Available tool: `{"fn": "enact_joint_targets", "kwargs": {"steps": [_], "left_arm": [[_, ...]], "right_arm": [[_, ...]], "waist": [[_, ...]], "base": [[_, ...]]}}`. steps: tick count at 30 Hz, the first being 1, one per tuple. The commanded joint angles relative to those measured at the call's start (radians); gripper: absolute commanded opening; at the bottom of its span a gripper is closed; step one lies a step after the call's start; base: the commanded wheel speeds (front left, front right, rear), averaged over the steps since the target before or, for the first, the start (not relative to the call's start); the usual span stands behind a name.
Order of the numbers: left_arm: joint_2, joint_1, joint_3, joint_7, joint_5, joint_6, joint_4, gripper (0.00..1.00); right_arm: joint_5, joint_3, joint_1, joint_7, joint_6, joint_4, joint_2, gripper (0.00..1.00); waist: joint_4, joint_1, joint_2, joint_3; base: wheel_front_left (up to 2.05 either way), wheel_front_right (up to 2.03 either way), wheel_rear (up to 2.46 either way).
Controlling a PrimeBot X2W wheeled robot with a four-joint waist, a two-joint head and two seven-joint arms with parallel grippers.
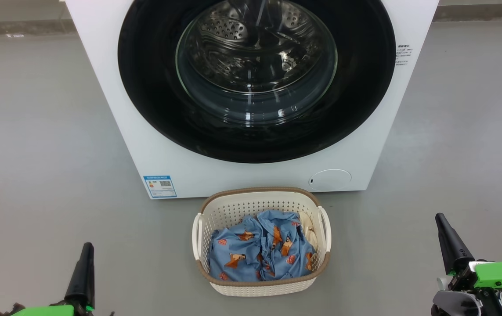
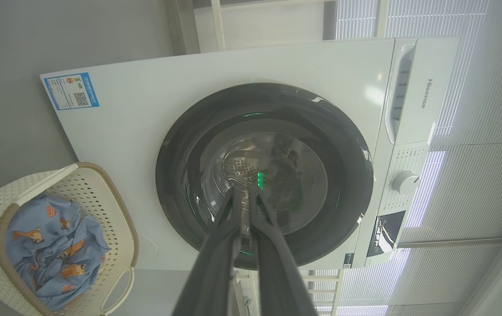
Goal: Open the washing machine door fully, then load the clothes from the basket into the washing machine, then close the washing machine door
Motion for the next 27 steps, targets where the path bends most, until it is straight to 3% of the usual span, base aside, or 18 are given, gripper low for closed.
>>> {"fn": "enact_joint_targets", "kwargs": {"steps": [1,10,11,20,27], "left_arm": [[0.008,-0.043,0.033,0.007,0.004,0.0,-0.015,0.0],[0.008,-0.043,0.033,0.006,0.004,0.0,-0.015,0.0],[0.0,0.001,-0.001,-0.001,0.0,0.0,0.002,1.0],[-0.003,0.007,-0.002,-0.012,0.004,0.0,0.011,1.0],[0.002,-0.005,-0.009,-0.028,0.02,0.0,-0.01,1.0]], "right_arm": [[-0.01,0.018,-0.052,0.005,0.005,-0.024,-0.011,0.0],[-0.01,0.018,-0.052,0.005,0.005,-0.024,-0.011,0.0],[0.0,0.0,0.002,0.0,0.0,0.003,0.001,1.0],[-0.006,0.015,0.003,-0.017,0.0,0.017,0.009,1.0],[-0.018,0.036,-0.012,-0.041,0.001,-0.001,0.005,1.0]], "waist": [[0.0,0.0,-0.0001,0.0],[0.0,0.0,-0.0001,0.0],[0.0,0.0,-0.0001,0.0],[0.001,0.0022,-0.0001,0.0],[0.002,0.0001,-0.0001,0.007]], "base": [[0.0,0.0,0.0],[0.0,0.0,0.0],[0.0,0.0,0.0],[0.0,0.0,0.0],[0.0,0.0,0.0]]}}
